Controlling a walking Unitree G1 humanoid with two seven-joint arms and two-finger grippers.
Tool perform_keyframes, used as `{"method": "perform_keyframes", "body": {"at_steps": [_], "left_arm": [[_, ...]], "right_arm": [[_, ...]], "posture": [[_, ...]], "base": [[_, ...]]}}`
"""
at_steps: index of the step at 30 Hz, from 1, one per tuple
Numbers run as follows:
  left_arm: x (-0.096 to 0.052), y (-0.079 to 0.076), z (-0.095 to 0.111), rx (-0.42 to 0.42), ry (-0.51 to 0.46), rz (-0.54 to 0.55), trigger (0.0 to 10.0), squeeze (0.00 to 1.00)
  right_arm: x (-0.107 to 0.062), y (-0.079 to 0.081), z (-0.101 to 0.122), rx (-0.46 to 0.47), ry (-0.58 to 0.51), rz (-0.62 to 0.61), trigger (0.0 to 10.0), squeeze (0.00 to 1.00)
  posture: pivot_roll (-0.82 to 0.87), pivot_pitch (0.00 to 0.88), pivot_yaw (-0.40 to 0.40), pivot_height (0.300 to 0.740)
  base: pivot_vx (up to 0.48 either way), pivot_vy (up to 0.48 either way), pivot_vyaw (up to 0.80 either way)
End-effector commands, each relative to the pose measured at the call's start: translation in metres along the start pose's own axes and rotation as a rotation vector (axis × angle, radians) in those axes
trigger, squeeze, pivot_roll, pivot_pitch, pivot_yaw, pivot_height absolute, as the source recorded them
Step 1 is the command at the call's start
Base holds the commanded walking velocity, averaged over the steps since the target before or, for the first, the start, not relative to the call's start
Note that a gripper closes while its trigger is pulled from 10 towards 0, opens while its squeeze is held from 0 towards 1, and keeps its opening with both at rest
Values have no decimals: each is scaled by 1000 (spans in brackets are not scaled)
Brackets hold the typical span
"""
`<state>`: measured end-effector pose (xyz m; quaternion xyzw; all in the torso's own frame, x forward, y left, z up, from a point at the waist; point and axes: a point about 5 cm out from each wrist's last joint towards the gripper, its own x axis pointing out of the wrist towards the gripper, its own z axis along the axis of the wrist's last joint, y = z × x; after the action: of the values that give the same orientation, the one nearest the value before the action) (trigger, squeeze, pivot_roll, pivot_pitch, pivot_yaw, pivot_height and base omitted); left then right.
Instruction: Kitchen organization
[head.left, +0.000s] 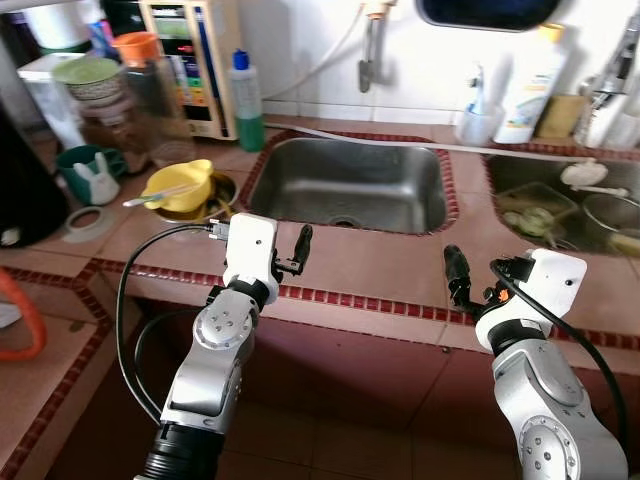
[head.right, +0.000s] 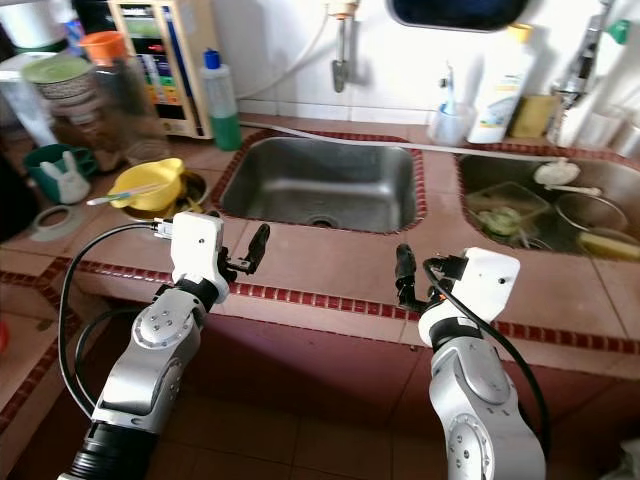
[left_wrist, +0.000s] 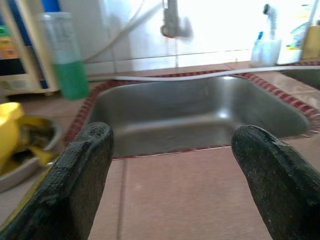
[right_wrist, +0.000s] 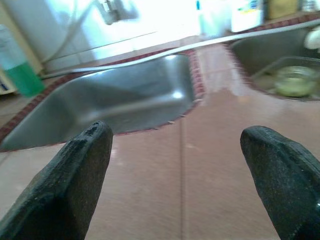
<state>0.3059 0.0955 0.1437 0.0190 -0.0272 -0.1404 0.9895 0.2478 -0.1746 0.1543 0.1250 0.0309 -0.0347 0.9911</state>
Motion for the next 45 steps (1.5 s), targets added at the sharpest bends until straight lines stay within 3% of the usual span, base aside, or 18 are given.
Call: {"method": "perform_keyframes", "body": {"at_steps": [1, 7, 17, 20, 24, 31, 35, 45], "left_arm": [[2, 3, 6, 19, -35, 8, 10000, 0], [4, 5, 8, 33, -45, 46, 10000, 0], [3, 3, 4, 28, -34, 19, 10000, 0], [3, 3, 5, 17, -36, 13, 10000, 0], [3, 3, 5, 21, -30, 15, 10000, 0], [4, 5, 6, 20, -33, 15, 10000, 0], [3, 4, 6, 16, -31, 14, 10000, 0], [1, -3, 5, -9, -24, -29, 10000, 0]], "right_arm": [[0, 2, 2, 2, -4, 13, 10000, 0], [1, 2, 3, -1, -11, 16, 10000, 0], [1, 5, 6, -4, -22, 50, 10000, 0], [1, 4, 7, -58, -32, 22, 10000, 0], [0, 4, 5, -11, -34, 28, 10000, 0], [1, 6, 6, -27, -26, 20, 10000, 0], [-2, 11, 9, 19, -48, 80, 10000, 0], [-1, 7, 8, -1, -37, 56, 10000, 0]], "posture": [[49, 0, 9, 740], [50, 0, 7, 740], [46, 0, 4, 740], [42, 0, 5, 740], [42, 0, 4, 740], [41, 0, 5, 740], [40, 0, 6, 740], [37, 0, 10, 740]], "base": [[0, 0, -775], [0, 0, -778], [0, 0, 0], [0, 0, 0], [0, 0, 0], [0, 0, 0], [0, 0, 0], [203, 0, 0]]}}
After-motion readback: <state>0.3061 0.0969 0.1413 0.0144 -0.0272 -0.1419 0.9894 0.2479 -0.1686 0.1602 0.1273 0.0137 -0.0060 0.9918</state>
